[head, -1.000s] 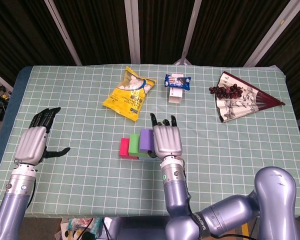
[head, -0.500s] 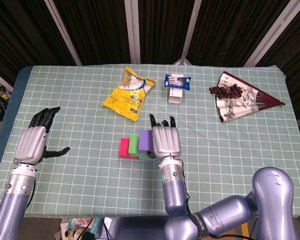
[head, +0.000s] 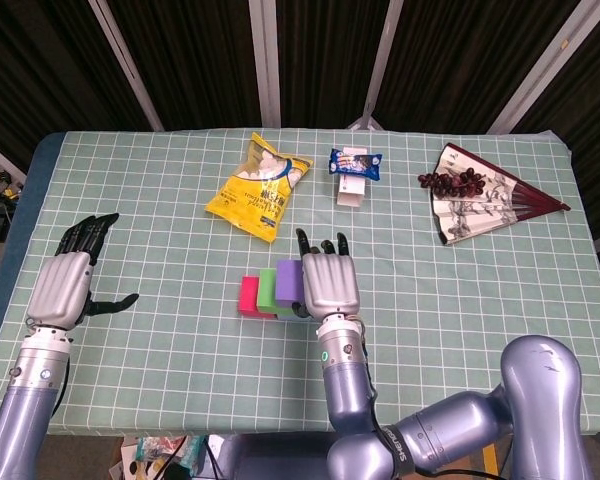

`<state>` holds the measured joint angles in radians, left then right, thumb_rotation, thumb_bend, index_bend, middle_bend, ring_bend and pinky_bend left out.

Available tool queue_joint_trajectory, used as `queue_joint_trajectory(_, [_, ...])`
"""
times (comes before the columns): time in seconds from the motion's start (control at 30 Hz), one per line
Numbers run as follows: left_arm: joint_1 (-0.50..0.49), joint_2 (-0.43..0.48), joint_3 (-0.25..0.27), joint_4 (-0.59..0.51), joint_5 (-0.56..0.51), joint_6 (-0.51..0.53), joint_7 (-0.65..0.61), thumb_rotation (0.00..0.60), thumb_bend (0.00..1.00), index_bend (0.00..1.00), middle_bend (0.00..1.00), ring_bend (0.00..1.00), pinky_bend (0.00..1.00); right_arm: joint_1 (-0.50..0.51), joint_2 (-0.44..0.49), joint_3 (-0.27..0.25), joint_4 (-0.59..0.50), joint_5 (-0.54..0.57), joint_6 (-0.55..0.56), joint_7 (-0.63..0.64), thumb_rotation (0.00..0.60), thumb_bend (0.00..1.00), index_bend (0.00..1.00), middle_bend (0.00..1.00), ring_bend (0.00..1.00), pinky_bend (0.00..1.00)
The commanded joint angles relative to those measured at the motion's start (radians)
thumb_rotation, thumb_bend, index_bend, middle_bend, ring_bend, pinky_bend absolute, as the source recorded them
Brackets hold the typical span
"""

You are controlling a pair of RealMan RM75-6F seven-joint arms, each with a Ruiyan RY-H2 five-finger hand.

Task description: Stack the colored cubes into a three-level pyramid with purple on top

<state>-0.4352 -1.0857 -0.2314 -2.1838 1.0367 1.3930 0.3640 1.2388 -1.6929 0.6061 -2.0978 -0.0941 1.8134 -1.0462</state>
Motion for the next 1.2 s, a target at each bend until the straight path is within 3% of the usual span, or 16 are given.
queue_joint_trajectory(0.03, [0.0, 0.0, 0.0, 0.0, -0.002, -0.001, -0.001, 0.6, 0.06, 0.0, 0.06, 0.0, 0.0, -0.001, -0.001, 0.001, 0.001, -0.002, 0.001, -0.002, 0.6, 0.22, 0.05, 0.46, 0.17, 0.0])
queue_joint_trajectory(0.83, [-0.003, -0.003, 0.005, -0.001, -0.002, -0.002, 0.008, 0.6, 0.07, 0.0, 0.06, 0.0, 0.0, -0.013, -0.003, 0.013, -0.003, -0.009, 0.005, -0.018, 0.6, 0.21, 0.05, 0.44, 0.16, 0.0])
queue_joint_trajectory(1.2, [-0.004, -0.001, 0.005, -0.005, -0.004, -0.001, 0.011, 0.6, 0.07, 0.0, 0.06, 0.0, 0.0, -0.022, 0.005, 0.006, -0.016, -0.002, -0.017, -0.03, 0.6, 0.22, 0.0, 0.27, 0.06, 0.0])
